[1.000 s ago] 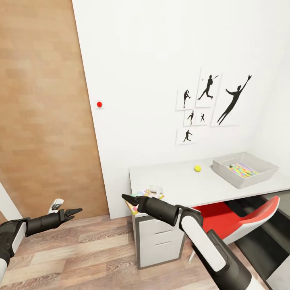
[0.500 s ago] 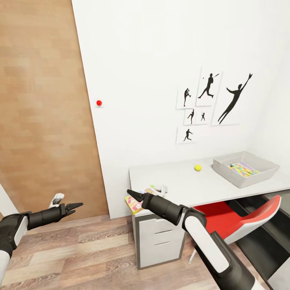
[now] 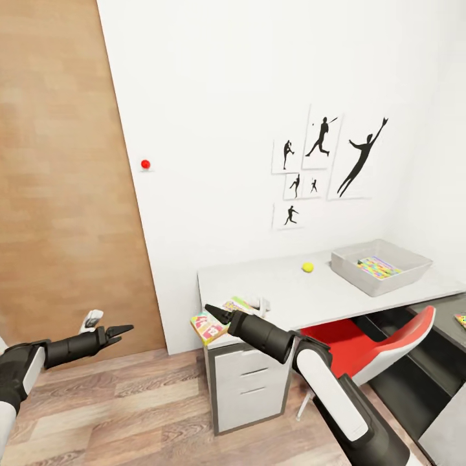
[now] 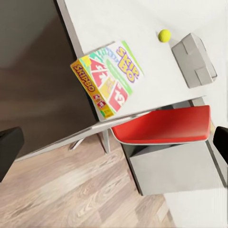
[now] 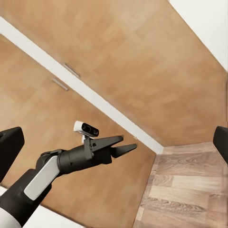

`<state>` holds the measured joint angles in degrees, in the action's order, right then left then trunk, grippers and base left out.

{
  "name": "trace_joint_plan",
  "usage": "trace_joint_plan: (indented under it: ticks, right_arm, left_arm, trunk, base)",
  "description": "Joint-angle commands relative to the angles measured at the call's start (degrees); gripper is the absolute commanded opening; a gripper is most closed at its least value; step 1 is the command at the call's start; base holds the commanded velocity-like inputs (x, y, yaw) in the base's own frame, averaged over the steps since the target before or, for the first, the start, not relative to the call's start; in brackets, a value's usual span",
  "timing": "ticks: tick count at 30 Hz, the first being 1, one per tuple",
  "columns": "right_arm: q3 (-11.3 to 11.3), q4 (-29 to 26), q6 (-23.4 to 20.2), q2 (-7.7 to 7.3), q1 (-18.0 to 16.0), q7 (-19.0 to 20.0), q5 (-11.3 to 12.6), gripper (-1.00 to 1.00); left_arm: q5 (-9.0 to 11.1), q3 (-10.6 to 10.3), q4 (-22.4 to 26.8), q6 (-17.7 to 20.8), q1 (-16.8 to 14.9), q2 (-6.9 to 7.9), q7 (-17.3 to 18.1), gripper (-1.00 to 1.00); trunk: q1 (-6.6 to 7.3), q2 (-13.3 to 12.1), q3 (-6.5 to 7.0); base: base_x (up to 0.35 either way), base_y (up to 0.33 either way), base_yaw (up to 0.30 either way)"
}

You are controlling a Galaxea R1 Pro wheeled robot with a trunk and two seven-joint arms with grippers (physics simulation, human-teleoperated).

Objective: Put all the toys in the child's room - the three board games (two on the bed and one on the table), the two jigsaw puzzles on the table, and the tennis ball on the table - inside the toy box on the table in the child's room.

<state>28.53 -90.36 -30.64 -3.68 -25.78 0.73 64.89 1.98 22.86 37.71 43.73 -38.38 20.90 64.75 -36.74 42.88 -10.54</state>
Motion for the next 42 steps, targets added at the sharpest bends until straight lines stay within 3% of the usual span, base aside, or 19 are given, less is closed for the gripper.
trace_joint_plan:
  ticks: [1,6,14,18,25,33,42]
  right_arm:
    - [0.03,0.00,-0.13,-0.02,-0.07,0.07,0.06,1.00]
    - [0.10,0.01,-0.09,-0.02,-0.06,0.07,0.12,1.00]
    - [0.24,0.01,0.03,0.04,-0.01,0.10,0.15,1.00]
    - [0.33,0.01,0.05,0.34,0.04,0.10,0.21,1.00]
    - [0.36,0.39,0.12,2.08,0.05,0.12,0.16,1.00]
    - [0.34,0.59,0.23,2.31,0.11,0.15,0.03,1.00]
    - [0.42,2.23,5.12,2.78,0.08,0.15,0.15,1.00]
  left_arm:
    - [0.22,0.08,-0.01,0.56,-0.03,0.01,0.18,1.00]
    - [0.28,0.31,-0.53,0.66,-0.03,0.08,1.70,1.00]
    - [0.47,1.03,-5.80,3.50,-0.11,1.26,5.34,1.00]
    - [0.47,1.62,-6.28,5.34,-0.12,1.82,5.59,1.00]
    - [0.33,5.48,-6.50,6.32,-0.12,2.81,5.62,1.00]
    - [0.36,6.03,-6.51,6.45,-0.12,3.86,5.64,1.00]
    - [0.39,6.24,-6.51,6.61,-0.12,4.20,5.77,1.00]
  trunk:
    - [-0.24,0.49,-0.23]
    - [-1.34,2.50,-0.90]
    - [-3.10,5.70,-1.96]
    - [-3.97,7.31,-2.55]
    - [-5.51,10.12,-3.77]
    - [-7.27,13.32,-5.20]
    - [-9.25,16.93,-6.82]
  base:
    - [0.000,0.000,-0.239]
    - [0.000,0.000,-0.246]
    - [0.000,0.000,-0.249]
    - [0.000,0.000,-0.165]
    - [0.000,0.000,-0.026]
    - [0.000,0.000,-0.001]
    - [0.000,0.000,0.000]
